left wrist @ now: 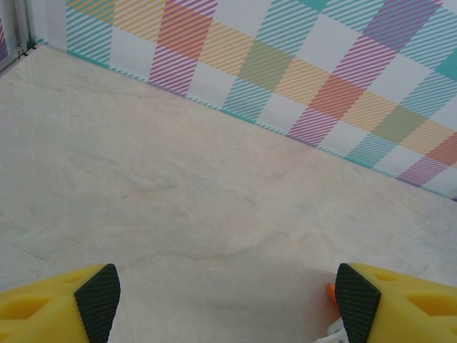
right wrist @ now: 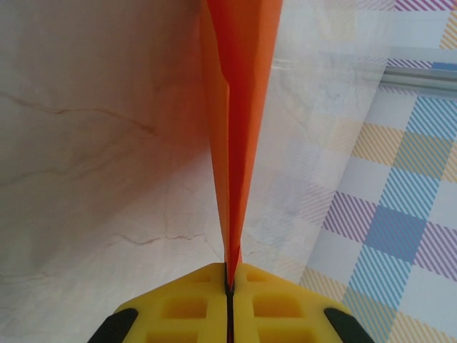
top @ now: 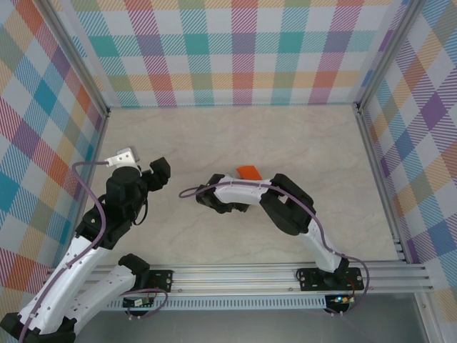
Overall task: Fold a paper plane with a square sheet of paper (fold left side to right side)
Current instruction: Turn over the paper at the center of the table.
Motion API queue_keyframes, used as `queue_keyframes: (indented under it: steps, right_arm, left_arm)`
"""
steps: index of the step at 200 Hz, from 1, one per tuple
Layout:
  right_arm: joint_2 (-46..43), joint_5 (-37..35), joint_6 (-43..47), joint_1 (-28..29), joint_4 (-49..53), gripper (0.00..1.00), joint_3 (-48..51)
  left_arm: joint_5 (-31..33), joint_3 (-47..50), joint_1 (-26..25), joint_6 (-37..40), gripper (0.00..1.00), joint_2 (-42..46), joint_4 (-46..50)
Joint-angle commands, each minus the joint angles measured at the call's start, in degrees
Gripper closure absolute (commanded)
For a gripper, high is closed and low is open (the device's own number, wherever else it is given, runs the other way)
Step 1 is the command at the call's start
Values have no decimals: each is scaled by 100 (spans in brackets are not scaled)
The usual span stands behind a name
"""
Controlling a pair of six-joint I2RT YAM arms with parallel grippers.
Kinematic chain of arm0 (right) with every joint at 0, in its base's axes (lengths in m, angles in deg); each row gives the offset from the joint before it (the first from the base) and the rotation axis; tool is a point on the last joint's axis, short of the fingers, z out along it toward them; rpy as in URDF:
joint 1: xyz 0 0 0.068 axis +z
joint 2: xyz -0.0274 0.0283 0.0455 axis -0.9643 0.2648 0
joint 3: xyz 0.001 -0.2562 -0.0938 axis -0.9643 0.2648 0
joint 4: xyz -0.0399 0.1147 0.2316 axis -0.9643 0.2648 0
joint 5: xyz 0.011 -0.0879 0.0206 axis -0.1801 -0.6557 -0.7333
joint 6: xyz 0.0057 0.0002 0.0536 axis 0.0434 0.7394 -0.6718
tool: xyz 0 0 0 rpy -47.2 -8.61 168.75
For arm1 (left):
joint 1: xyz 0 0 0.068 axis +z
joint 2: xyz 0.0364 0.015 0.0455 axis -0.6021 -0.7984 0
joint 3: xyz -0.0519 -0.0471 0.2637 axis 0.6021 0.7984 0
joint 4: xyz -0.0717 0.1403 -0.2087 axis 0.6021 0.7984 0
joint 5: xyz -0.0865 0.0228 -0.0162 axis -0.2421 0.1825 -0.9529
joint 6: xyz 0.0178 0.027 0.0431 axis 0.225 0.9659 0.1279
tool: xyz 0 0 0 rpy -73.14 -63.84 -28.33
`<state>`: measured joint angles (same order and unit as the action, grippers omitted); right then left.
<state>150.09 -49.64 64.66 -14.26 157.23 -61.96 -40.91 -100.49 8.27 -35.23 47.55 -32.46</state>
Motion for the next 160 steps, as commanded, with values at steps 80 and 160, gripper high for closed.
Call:
queue_keyframes:
  steps: [80, 160]
  right_arm:
    - [-1192, 2255, 564, 267, -455, 43, 501]
    - [-5516, 4174, 524, -859, -2826, 0, 3088]
  left_arm:
    - [-488, 70, -45, -280, 18, -789, -196]
    - [-3916, 15, 34, -1105, 14, -3397, -2562]
